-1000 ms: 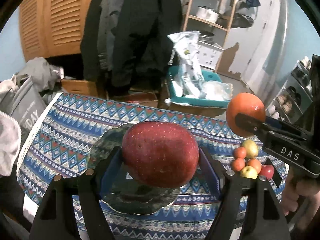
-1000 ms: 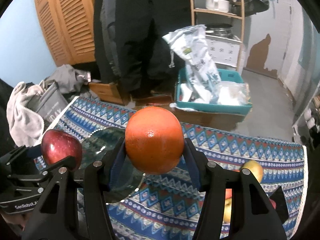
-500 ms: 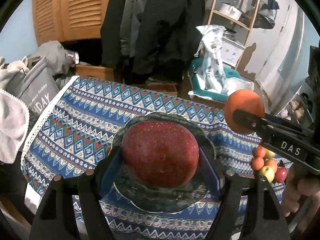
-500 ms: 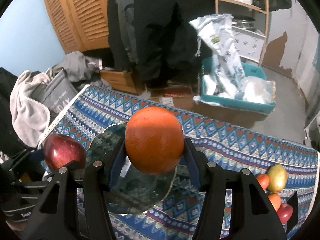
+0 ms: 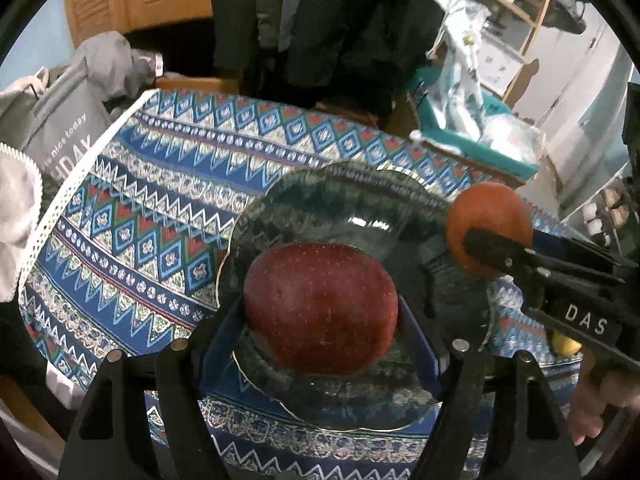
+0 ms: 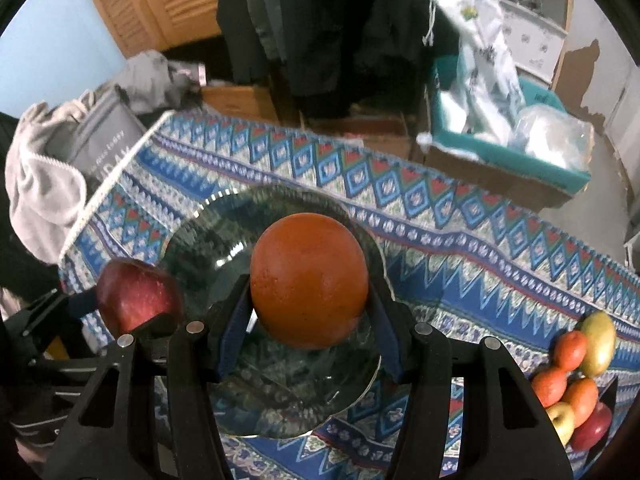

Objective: Organize fruits
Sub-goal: 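Lower the apple into the glass bowl and open the left tool while the right tool releases the orange there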

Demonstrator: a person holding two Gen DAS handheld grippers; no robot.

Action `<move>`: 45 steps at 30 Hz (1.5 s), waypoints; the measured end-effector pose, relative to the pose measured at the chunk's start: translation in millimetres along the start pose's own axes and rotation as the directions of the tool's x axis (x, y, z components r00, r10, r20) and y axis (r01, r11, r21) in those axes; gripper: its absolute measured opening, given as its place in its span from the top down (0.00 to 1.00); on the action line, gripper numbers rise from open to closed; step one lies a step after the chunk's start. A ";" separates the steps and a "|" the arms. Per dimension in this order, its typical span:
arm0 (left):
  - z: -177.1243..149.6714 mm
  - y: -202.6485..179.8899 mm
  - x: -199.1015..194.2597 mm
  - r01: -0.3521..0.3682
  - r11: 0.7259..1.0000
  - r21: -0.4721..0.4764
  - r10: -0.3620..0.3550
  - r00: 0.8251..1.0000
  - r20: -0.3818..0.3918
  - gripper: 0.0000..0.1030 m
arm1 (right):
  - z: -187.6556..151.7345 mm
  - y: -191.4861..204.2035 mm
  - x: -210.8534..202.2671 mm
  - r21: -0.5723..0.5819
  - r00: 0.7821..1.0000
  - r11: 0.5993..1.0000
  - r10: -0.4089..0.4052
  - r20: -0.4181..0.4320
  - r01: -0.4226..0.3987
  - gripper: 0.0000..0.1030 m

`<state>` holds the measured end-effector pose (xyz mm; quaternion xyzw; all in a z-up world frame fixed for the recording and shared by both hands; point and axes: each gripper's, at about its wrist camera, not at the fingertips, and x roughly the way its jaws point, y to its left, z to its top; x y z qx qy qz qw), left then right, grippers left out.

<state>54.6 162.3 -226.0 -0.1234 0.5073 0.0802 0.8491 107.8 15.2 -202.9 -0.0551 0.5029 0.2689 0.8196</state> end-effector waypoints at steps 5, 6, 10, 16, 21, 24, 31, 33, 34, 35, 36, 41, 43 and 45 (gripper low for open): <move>-6.2 2.1 18.4 0.000 1.000 -0.006 0.000 0.998 -0.056 0.24 | -12.0 -0.6 24.9 -0.014 0.997 1.000 -0.007 -0.072 0.006 0.45; -7.7 1.4 21.9 -0.003 1.000 -0.003 0.002 0.998 -0.068 0.24 | -14.7 -1.2 29.3 -0.015 0.996 1.000 -0.008 -0.084 0.007 0.45; -13.2 -2.2 32.8 -0.007 1.000 0.009 0.008 0.995 -0.103 0.24 | -24.1 -3.7 43.5 -0.020 0.992 1.000 -0.013 -0.129 0.010 0.45; -17.9 -2.8 45.2 -0.012 1.000 -0.002 0.011 0.989 -0.148 0.24 | -32.6 -5.6 51.2 -0.024 0.987 1.000 -0.007 -0.161 0.003 0.45; -23.3 -5.0 57.1 -0.037 0.999 0.019 0.040 0.981 -0.192 0.24 | -34.0 -10.3 56.1 0.000 0.983 1.000 0.005 -0.182 -0.005 0.45; -25.0 -8.6 54.9 -0.039 0.999 0.034 0.044 0.982 -0.181 0.25 | -34.1 -11.0 57.2 -0.001 0.983 1.000 0.001 -0.183 -0.001 0.44; -17.2 -7.9 29.4 -0.033 0.999 0.028 0.036 0.994 -0.101 0.17 | -23.8 -7.4 40.5 0.002 0.992 1.000 0.029 -0.124 -0.029 0.44; -15.6 -5.9 23.2 -0.020 1.000 0.018 0.021 0.995 -0.093 0.17 | -20.5 -7.2 32.4 0.010 0.994 0.999 0.033 -0.104 -0.032 0.44; -13.8 -6.4 20.0 -0.018 1.000 0.015 0.019 0.996 -0.084 0.17 | -19.1 -7.0 29.5 0.011 0.995 0.999 0.032 -0.096 -0.031 0.44; -12.9 -6.1 14.4 -0.016 1.000 0.014 0.017 0.997 -0.072 0.17 | -16.8 -6.4 23.0 0.012 0.997 1.000 0.027 -0.078 -0.027 0.44; -11.9 -5.7 9.5 -0.014 1.000 0.014 0.015 0.998 -0.061 0.17 | -14.5 -6.0 18.4 0.011 0.998 1.000 0.022 -0.064 -0.022 0.44; -3.2 -9.4 -14.9 -0.011 1.000 0.015 0.011 1.000 0.005 0.17 | -3.8 -3.0 -10.6 0.006 1.000 1.000 -0.008 0.015 0.008 0.44; 0.1 -11.3 -27.4 -0.002 1.000 0.019 0.002 0.999 0.037 0.17 | -0.4 -3.1 -21.8 0.010 0.999 1.000 -0.018 0.046 0.018 0.44; 3.2 -12.6 -39.8 0.003 1.000 0.021 -0.004 0.998 0.070 0.17 | 2.7 -4.2 -34.8 0.018 0.997 1.000 -0.025 0.078 0.024 0.44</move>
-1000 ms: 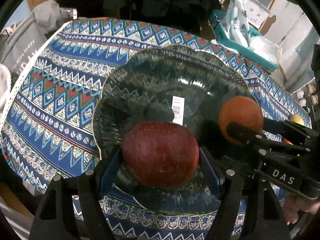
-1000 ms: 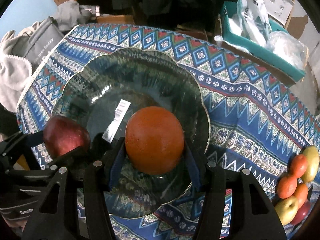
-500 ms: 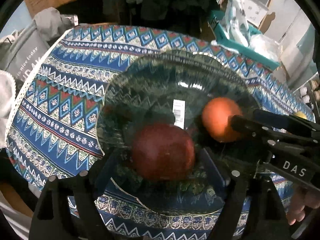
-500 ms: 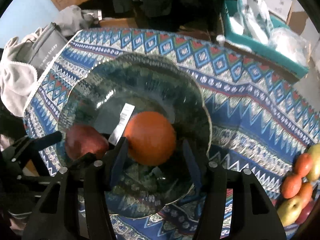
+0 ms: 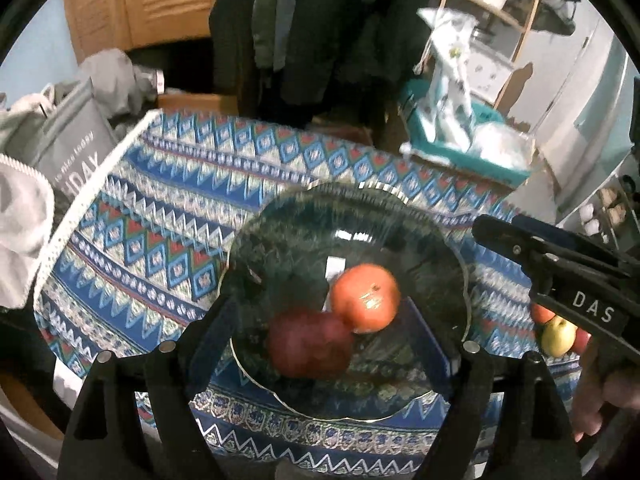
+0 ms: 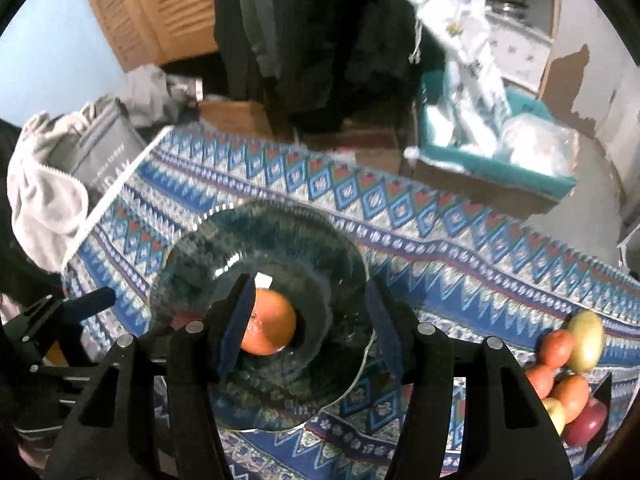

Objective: Organize fruits
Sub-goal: 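Lower the apple into the glass bowl and open the left tool while the right tool releases the orange there, then withdraw both tools from the glass bowl back toward the fruit pile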

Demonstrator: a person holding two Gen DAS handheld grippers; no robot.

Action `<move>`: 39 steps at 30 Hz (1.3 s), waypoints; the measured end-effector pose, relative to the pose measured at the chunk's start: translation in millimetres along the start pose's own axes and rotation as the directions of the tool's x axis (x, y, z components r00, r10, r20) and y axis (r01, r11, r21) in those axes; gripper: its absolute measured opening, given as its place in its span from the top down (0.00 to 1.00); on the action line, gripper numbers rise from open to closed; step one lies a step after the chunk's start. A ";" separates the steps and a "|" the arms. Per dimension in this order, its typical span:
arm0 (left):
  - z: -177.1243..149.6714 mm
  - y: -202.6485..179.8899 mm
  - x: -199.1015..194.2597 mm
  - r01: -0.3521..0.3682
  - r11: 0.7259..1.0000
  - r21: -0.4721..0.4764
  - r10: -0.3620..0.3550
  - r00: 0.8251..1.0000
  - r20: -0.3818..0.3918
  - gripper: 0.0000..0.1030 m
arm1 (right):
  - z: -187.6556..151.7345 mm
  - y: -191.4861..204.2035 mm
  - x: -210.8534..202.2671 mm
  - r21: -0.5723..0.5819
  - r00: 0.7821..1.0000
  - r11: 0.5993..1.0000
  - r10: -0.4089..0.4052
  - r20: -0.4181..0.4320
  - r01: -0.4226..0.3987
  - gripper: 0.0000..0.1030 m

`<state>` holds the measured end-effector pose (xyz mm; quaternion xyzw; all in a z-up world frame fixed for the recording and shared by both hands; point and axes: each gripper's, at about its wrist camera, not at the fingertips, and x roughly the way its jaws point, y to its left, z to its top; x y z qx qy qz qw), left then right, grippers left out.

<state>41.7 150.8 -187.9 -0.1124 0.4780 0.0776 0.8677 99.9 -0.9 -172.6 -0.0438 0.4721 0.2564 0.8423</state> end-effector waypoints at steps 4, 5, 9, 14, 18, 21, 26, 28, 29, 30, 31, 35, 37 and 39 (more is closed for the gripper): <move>7.9 -5.8 -21.2 0.021 1.000 0.003 -0.021 0.998 0.056 0.17 | 5.9 -2.5 -23.5 0.006 0.998 1.000 -0.026 0.061 0.026 0.43; 9.2 -7.8 -25.3 0.022 1.000 0.007 -0.022 0.997 0.067 0.17 | 6.8 -3.2 -28.4 0.007 0.997 1.000 -0.029 0.072 0.029 0.43; 15.1 -18.1 -42.2 0.028 0.999 0.033 -0.031 0.993 0.113 0.17 | 8.6 -8.4 -54.5 0.018 0.991 0.999 -0.040 0.131 0.038 0.43; 17.7 -31.8 -61.2 0.032 0.997 0.069 -0.042 0.987 0.158 0.17 | 7.7 -15.1 -84.2 0.016 0.979 0.998 -0.069 0.190 0.067 0.40; 17.9 -39.9 -72.8 0.040 0.996 0.085 -0.056 0.980 0.191 0.17 | 4.7 -21.8 -105.7 0.028 0.971 0.997 -0.078 0.228 0.074 0.39; 17.2 -46.8 -81.6 0.034 0.995 0.097 -0.055 0.973 0.224 0.15 | 1.6 -25.7 -117.1 0.032 0.966 0.996 -0.089 0.243 0.084 0.38; 17.5 -58.6 -88.9 0.059 0.992 0.111 -0.085 0.967 0.241 0.14 | -5.7 -35.0 -135.8 0.033 0.954 0.993 -0.119 0.274 0.115 0.29; 17.3 -63.7 -91.6 0.075 0.991 0.115 -0.101 0.964 0.245 0.12 | -8.9 -40.5 -142.1 0.039 0.951 0.992 -0.128 0.283 0.122 0.28; 16.9 -66.9 -92.5 0.079 0.990 0.119 -0.106 0.963 0.247 0.11 | -10.0 -42.8 -144.1 0.042 0.950 0.991 -0.130 0.285 0.124 0.28; 16.8 -71.3 -94.0 0.083 0.989 0.126 -0.113 0.961 0.251 0.10 | -12.1 -45.9 -147.0 0.046 0.949 0.991 -0.132 0.287 0.124 0.28; 16.4 -74.5 -95.0 0.086 0.988 0.131 -0.117 0.960 0.254 0.10 | -14.0 -49.5 -149.7 0.051 0.947 0.991 -0.136 0.290 0.126 0.28; 15.4 -89.9 -97.9 0.103 0.983 0.151 -0.140 0.957 0.254 0.08 | -23.3 -62.3 -160.3 0.066 0.940 0.986 -0.164 0.299 0.151 0.28; 15.6 -96.1 -99.4 0.110 0.981 0.159 -0.148 0.956 0.252 0.08 | -27.5 -70.0 -165.1 0.077 0.936 0.983 -0.182 0.302 0.166 0.28; 15.0 -104.0 -100.4 0.116 0.979 0.170 -0.157 0.956 0.249 0.06 | -32.3 -78.2 -170.0 0.091 0.933 0.981 -0.189 0.307 0.169 0.27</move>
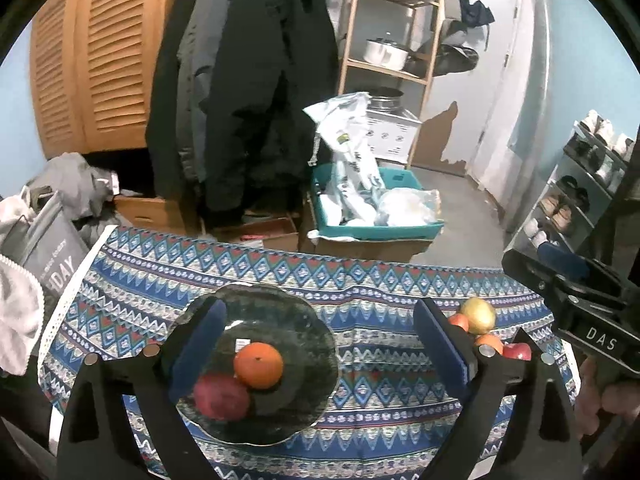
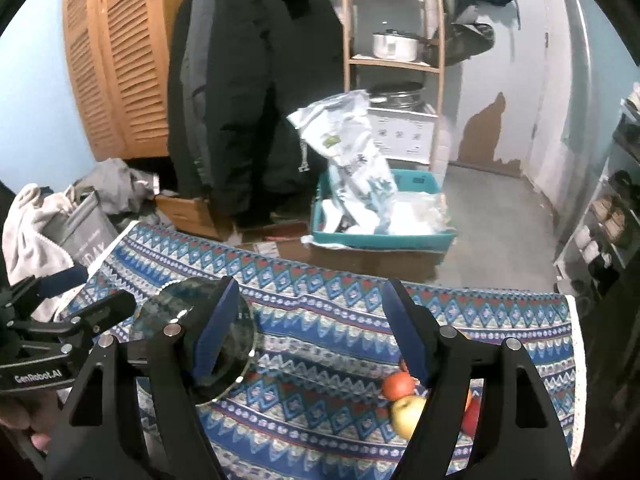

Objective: Organize fruits
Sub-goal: 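Withdraw both tools from the glass bowl back toward the fruit pile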

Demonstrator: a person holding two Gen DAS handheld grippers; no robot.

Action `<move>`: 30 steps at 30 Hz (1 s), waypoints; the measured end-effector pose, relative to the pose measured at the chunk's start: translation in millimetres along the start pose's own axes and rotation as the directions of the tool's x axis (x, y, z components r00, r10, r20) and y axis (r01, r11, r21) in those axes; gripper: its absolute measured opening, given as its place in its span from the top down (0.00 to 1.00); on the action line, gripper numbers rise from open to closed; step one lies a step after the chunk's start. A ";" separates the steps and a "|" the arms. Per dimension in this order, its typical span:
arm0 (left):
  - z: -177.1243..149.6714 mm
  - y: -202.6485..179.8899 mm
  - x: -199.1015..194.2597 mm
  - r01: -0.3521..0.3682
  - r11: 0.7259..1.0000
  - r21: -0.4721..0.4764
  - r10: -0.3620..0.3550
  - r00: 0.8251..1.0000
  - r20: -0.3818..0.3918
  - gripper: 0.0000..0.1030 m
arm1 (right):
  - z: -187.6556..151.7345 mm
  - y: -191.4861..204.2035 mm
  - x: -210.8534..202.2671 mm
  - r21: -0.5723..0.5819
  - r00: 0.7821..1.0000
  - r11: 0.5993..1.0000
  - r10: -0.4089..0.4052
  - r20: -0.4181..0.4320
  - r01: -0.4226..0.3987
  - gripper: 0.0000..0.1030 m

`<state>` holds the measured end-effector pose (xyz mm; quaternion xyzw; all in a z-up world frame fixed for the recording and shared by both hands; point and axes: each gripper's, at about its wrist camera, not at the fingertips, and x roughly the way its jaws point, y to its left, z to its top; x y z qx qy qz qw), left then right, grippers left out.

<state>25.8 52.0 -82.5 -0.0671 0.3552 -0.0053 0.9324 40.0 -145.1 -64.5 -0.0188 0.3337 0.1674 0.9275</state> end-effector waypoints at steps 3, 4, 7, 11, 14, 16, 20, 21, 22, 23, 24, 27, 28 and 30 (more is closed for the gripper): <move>1.1 -13.8 0.4 0.012 1.000 0.020 -0.012 1.000 0.000 0.05 | -3.7 -14.3 -3.7 0.019 1.000 1.000 -0.019 0.000 0.019 0.25; 1.3 -18.8 1.1 0.015 0.999 0.029 -0.015 1.000 0.000 0.04 | -5.2 -18.7 -4.7 0.025 1.000 0.999 -0.028 -0.001 0.028 0.25; 0.8 -30.8 3.0 0.023 0.998 0.051 -0.023 1.000 -0.004 0.04 | -9.1 -32.5 -7.9 0.047 0.999 0.998 -0.044 -0.003 0.044 0.25; 0.5 -45.4 6.1 0.038 0.996 0.076 -0.037 0.999 -0.014 0.03 | -13.9 -48.3 -13.6 0.067 0.998 0.996 -0.066 -0.002 0.066 0.25; 0.9 -56.1 8.0 0.048 0.995 0.089 -0.046 0.999 -0.020 0.03 | -18.1 -61.7 -18.2 0.080 0.997 0.994 -0.080 0.003 0.079 0.21; 1.2 -62.6 9.3 0.056 0.994 0.095 -0.054 0.998 -0.024 0.03 | -21.7 -70.8 -21.2 0.092 0.996 0.991 -0.094 0.004 0.093 0.20; 0.6 -76.5 11.8 0.070 0.991 0.117 -0.066 0.997 -0.033 0.03 | -28.5 -88.1 -25.0 0.116 0.993 0.986 -0.118 -0.003 0.118 0.20; 0.0 -80.9 12.8 0.076 0.989 0.124 -0.072 0.997 -0.036 0.03 | -30.2 -92.3 -26.6 0.123 0.992 0.985 -0.123 -0.004 0.123 0.20; -0.1 -84.2 13.9 0.079 0.989 0.129 -0.075 0.996 -0.039 0.03 | -32.2 -96.5 -28.3 0.129 0.992 0.983 -0.129 -0.005 0.128 0.20; -0.3 -87.0 15.2 0.081 0.988 0.134 -0.076 0.996 -0.043 0.03 | -34.4 -101.2 -29.6 0.135 0.991 0.982 -0.135 -0.007 0.135 0.20; -1.0 -90.6 16.1 0.086 0.986 0.140 -0.080 0.996 -0.046 0.03 | -36.7 -106.2 -31.1 0.141 0.990 0.980 -0.142 -0.010 0.142 0.20; -2.3 -102.3 18.1 0.096 0.983 0.159 -0.089 0.995 -0.055 0.03 | -41.3 -117.2 -34.9 0.158 0.988 0.975 -0.156 -0.015 0.156 0.20; -2.6 -106.6 19.1 0.102 0.981 0.165 -0.093 0.994 -0.060 0.03 | -43.2 -120.7 -36.0 0.162 0.987 0.973 -0.161 -0.017 0.162 0.20; -3.4 -115.1 21.0 0.112 0.978 0.174 -0.102 0.993 -0.066 0.03 | -47.0 -127.3 -37.7 0.166 0.985 0.971 -0.170 -0.020 0.171 0.20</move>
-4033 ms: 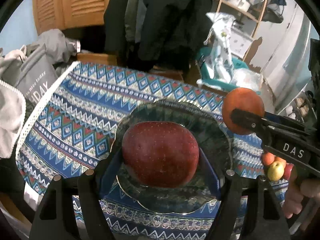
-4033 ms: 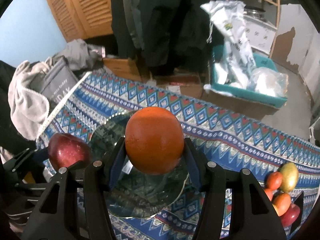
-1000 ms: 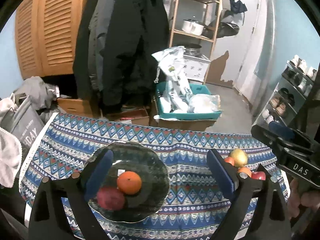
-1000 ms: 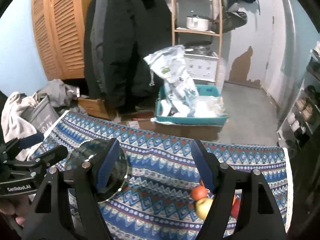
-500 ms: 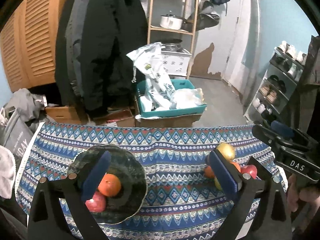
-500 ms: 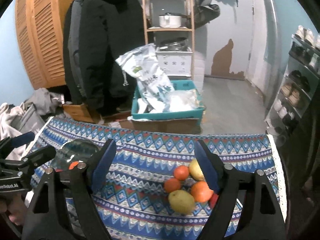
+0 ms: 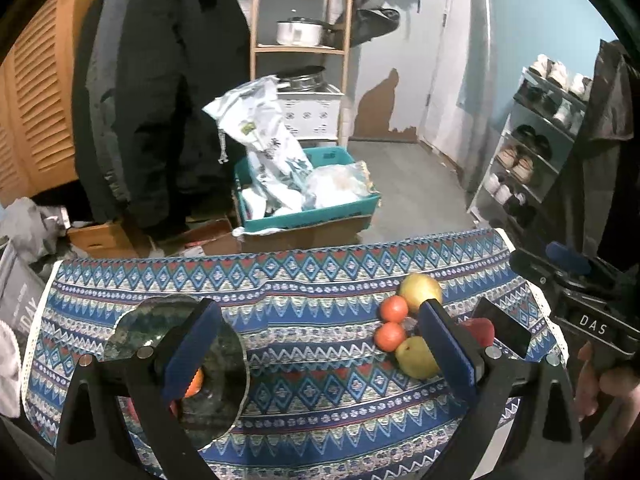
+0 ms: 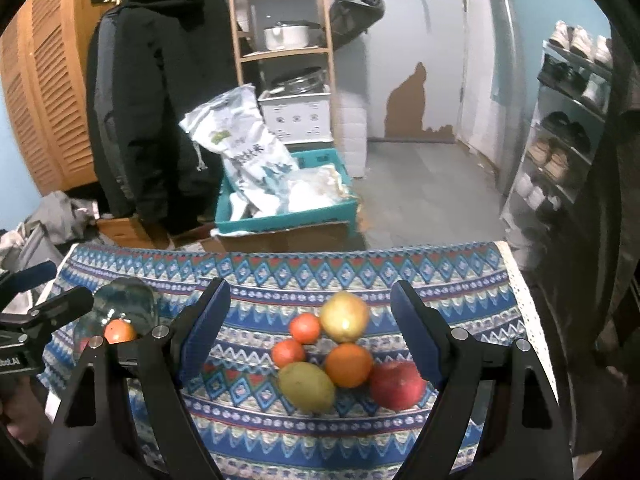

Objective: Organize fruits
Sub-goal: 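Withdraw both tools from the glass bowl back toward the fruit pile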

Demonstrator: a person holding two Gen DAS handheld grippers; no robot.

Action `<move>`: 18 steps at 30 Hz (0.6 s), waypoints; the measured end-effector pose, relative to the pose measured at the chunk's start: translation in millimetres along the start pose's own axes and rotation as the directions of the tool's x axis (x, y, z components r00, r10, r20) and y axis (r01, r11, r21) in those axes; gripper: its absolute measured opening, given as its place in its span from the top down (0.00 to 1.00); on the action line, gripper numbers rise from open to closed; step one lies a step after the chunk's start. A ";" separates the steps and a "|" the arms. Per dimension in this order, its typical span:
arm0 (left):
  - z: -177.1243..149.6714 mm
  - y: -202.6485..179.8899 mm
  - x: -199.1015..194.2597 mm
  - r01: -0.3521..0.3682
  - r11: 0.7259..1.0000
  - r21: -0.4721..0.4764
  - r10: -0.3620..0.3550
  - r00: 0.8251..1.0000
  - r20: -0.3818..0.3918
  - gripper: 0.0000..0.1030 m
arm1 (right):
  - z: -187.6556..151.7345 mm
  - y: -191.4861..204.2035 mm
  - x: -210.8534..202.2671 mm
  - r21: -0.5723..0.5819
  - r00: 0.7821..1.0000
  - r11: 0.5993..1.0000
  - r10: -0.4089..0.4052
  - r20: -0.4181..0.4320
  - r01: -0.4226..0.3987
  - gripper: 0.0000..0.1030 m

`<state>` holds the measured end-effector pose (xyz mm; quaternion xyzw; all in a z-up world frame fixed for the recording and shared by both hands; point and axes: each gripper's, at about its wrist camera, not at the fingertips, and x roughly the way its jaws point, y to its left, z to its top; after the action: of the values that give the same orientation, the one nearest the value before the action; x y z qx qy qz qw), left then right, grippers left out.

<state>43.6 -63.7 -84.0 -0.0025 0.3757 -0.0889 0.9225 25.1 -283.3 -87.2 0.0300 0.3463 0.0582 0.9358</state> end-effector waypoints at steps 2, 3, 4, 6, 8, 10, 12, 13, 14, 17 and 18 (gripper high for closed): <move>0.5 -6.4 2.2 0.007 1.000 0.006 -0.007 1.000 -0.006 0.03 | -2.6 -6.8 -1.2 0.002 1.000 1.000 -0.016 -0.001 0.016 0.20; 0.8 -10.5 3.8 0.015 1.000 0.008 -0.015 1.000 -0.011 0.03 | -4.0 -10.3 -1.6 0.002 1.000 1.000 -0.024 -0.003 0.024 0.20; 1.0 -12.3 5.1 0.020 1.000 0.010 -0.020 1.000 -0.014 0.03 | -5.4 -13.4 -2.0 0.003 1.000 1.000 -0.030 -0.004 0.030 0.20; 0.7 -19.0 9.1 0.026 1.000 0.017 -0.026 0.999 -0.024 0.03 | -8.8 -21.2 -2.8 0.006 0.999 0.999 -0.039 -0.006 0.039 0.20; 0.8 -24.5 13.2 0.032 0.999 0.024 -0.031 0.999 -0.032 0.03 | -12.7 -29.0 -2.7 0.012 0.999 0.999 -0.049 -0.014 0.049 0.20; -0.3 -30.1 17.3 0.036 0.999 0.033 -0.034 0.999 -0.042 0.03 | -16.0 -35.9 -2.2 0.018 0.998 0.998 -0.057 -0.020 0.057 0.20; -0.9 -35.9 21.6 0.042 0.998 0.045 -0.039 0.998 -0.052 0.03 | -19.2 -41.8 -1.3 0.024 0.998 0.998 -0.062 -0.028 0.063 0.20; -1.1 -39.1 24.4 0.042 0.998 0.052 -0.039 0.998 -0.055 0.03 | -20.3 -44.4 -0.3 0.027 0.997 0.997 -0.066 -0.033 0.067 0.20; -1.7 -42.3 27.6 0.040 0.997 0.059 -0.037 0.997 -0.062 0.03 | -21.3 -46.2 0.2 0.029 0.997 0.997 -0.068 -0.037 0.069 0.20; -3.9 -49.6 36.4 0.049 0.996 0.071 -0.043 0.995 -0.085 0.03 | -24.7 -54.1 4.1 0.038 0.996 0.996 -0.076 -0.053 0.078 0.20; -4.9 -52.5 40.5 0.055 0.996 0.072 -0.048 0.994 -0.097 0.03 | -26.1 -56.7 5.6 0.040 0.995 0.996 -0.079 -0.058 0.082 0.20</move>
<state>60.1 -121.8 -111.9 0.0265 0.4152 -0.1265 0.9005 17.3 -338.4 -116.1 0.0343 0.3746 0.0139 0.9264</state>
